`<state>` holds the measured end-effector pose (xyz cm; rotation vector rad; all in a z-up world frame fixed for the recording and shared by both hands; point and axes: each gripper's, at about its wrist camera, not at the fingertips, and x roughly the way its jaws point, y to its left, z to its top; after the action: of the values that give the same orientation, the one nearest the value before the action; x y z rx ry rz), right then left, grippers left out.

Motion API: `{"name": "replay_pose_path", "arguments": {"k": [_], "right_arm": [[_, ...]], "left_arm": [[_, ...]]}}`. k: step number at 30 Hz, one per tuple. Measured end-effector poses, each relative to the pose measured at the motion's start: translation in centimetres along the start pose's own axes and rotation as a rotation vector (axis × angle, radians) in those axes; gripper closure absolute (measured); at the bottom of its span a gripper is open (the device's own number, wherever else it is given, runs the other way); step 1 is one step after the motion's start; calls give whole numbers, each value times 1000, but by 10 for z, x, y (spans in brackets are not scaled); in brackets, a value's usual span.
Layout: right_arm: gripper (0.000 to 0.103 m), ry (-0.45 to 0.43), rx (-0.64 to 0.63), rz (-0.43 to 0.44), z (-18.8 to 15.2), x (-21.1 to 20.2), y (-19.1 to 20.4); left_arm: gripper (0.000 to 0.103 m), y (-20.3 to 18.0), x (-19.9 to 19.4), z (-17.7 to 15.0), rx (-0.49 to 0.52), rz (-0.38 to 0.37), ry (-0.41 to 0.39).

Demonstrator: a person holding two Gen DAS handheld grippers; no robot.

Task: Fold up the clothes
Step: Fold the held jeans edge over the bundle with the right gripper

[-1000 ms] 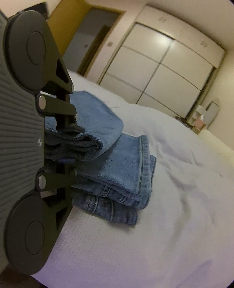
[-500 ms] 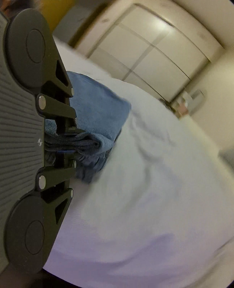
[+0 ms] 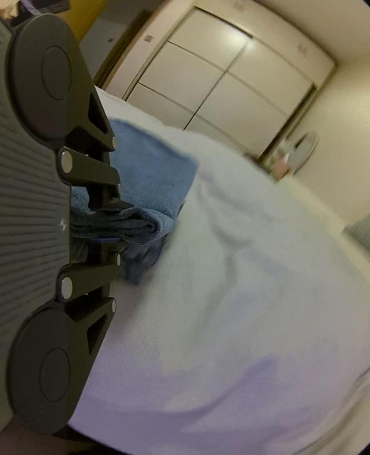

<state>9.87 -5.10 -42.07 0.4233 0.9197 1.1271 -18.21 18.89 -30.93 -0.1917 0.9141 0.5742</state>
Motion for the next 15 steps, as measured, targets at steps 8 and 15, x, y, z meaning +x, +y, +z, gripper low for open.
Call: {"name": "replay_pose_path", "arguments": {"k": [8,15], "right_arm": [[69,34,14,-43,4,4,-4],[70,27,32,-54,10,14,-7]], "left_arm": [[53,0,1,-8,-16,-22,1],[53,2,0,-7,-17,-40,-9]]}}
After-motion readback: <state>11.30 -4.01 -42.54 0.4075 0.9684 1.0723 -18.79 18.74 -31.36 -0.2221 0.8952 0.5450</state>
